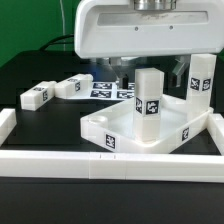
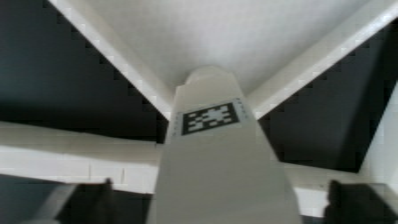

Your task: Assemble desk

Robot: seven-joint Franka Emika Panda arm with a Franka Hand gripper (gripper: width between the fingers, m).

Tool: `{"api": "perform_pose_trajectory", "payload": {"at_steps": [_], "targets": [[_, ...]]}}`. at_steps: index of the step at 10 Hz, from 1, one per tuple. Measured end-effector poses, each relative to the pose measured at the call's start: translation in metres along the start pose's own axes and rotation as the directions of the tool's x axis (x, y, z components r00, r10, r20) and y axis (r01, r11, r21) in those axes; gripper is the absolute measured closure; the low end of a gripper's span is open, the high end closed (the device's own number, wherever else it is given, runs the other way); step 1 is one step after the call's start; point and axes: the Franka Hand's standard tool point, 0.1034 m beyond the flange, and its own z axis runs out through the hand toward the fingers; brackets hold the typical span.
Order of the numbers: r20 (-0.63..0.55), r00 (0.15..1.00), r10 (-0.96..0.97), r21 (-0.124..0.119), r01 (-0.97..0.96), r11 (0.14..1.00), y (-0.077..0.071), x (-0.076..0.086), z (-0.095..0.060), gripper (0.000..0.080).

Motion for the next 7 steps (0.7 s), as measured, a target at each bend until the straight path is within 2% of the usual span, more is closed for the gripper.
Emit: {"api": "perform_pose_trajectory", "payload": {"at_steps": [1,2,3,7], "targets": [[0.0,1.0,0.008,0.0,-0.008,1.0,-0.0002,0.0,0.0,0.0388],[0.0,1.0,0.008,0.0,-0.008,1.0,-0.0001,0.0,0.0,0.0388],[0.0,1.0,0.012,0.0,-0.012,1.0,-0.0002,0.0,0.0001,0.0511],[0.0,0.988,0.155,0.003,-0.155,0.988,-0.0006,0.0001,0.0001,0.0511]]}}
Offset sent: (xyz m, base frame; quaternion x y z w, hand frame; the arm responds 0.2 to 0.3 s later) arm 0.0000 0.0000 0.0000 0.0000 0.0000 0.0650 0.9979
